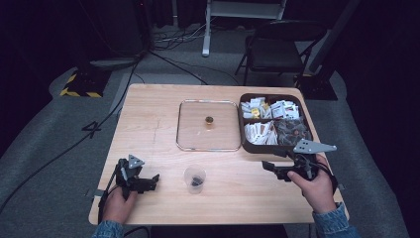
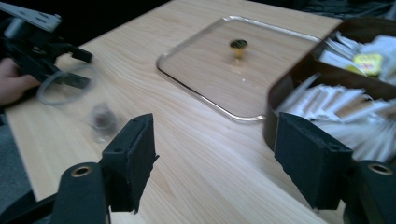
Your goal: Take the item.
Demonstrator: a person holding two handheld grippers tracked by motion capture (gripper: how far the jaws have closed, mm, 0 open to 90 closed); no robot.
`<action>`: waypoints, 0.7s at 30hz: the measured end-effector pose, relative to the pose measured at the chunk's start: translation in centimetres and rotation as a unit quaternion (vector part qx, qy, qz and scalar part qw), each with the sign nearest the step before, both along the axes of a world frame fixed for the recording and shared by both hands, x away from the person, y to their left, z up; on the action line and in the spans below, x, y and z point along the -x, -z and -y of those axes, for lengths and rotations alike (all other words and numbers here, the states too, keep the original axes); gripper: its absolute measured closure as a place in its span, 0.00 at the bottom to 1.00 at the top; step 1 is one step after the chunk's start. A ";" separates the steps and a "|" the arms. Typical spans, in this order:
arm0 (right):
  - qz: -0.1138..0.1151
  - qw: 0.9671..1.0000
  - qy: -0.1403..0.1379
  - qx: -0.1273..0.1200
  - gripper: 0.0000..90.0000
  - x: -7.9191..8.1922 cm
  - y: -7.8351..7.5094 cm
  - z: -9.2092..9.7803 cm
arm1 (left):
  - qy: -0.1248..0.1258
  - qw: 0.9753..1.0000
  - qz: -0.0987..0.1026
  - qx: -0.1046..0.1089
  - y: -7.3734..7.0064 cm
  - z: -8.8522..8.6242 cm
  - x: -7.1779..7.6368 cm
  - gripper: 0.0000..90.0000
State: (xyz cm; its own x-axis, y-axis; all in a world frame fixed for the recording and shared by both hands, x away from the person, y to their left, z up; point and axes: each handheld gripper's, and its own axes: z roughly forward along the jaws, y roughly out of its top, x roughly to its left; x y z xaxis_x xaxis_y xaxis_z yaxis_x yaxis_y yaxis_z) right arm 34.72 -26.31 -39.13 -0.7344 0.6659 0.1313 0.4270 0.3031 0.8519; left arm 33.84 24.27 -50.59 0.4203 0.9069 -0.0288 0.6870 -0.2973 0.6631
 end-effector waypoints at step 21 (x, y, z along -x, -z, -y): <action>-0.043 0.998 0.042 0.029 0.32 -1.4 6.4 3.8 | 0.000 1.000 0.001 0.000 0.0 0.0 0.0 0.00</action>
State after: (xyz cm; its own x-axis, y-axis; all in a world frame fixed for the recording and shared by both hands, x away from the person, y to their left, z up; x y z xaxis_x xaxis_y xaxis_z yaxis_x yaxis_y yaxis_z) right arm 36.08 -30.15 -45.53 -0.6639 0.7325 0.1506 0.5229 0.3107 0.7938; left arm 33.84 24.26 -50.60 0.4201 0.9070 -0.0288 0.6859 -0.2966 0.6645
